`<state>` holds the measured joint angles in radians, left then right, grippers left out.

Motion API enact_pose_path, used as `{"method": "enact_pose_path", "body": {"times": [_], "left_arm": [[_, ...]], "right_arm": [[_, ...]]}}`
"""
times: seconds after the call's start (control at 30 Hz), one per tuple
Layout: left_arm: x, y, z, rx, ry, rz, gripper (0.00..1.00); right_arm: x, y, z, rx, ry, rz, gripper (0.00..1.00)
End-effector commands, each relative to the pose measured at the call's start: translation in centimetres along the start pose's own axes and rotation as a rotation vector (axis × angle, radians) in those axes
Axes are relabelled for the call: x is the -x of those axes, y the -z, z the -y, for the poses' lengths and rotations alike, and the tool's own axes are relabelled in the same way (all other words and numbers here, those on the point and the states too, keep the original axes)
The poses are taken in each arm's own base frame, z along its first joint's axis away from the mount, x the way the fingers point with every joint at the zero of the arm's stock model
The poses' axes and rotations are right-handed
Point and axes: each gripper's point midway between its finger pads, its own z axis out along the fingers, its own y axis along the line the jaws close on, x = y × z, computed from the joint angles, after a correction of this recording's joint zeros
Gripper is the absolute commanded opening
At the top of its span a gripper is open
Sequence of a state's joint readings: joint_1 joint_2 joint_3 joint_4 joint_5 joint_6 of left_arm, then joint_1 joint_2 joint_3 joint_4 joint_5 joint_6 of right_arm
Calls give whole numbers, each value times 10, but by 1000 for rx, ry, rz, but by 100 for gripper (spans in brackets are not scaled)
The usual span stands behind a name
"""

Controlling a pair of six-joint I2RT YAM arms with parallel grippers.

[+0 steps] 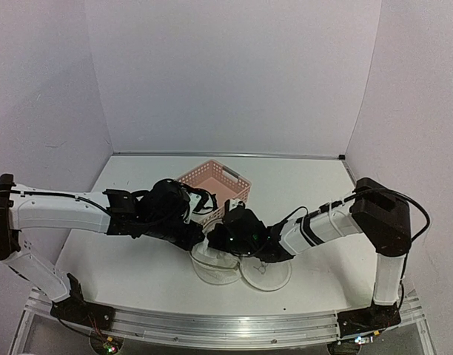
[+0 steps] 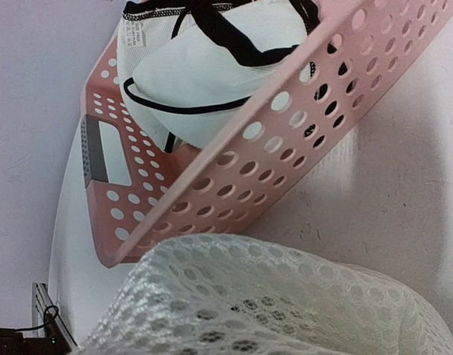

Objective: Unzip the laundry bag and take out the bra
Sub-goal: Pick up the bra from the laundry bag.

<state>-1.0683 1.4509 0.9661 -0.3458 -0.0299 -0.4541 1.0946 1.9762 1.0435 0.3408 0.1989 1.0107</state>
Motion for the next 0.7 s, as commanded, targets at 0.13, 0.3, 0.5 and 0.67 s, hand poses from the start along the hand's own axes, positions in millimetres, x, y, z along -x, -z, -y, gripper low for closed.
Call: {"method": "enact_pose_path", "body": {"times": [0.13,0.3,0.5,0.67], "left_arm": [[18,11,-10,62,61,106,0],[20,9,-12,79,76,112,0],[20,3,-11,82,81,99,0],[23,2,-12,95,89,108,0]], "right_arm": [[17,34,-19,118,-6,50,0],[12,47,-25,174,28,27,0],[6,60,-38,269,54,-1,0],[5,76,-45,325,81,-2,0]]}}
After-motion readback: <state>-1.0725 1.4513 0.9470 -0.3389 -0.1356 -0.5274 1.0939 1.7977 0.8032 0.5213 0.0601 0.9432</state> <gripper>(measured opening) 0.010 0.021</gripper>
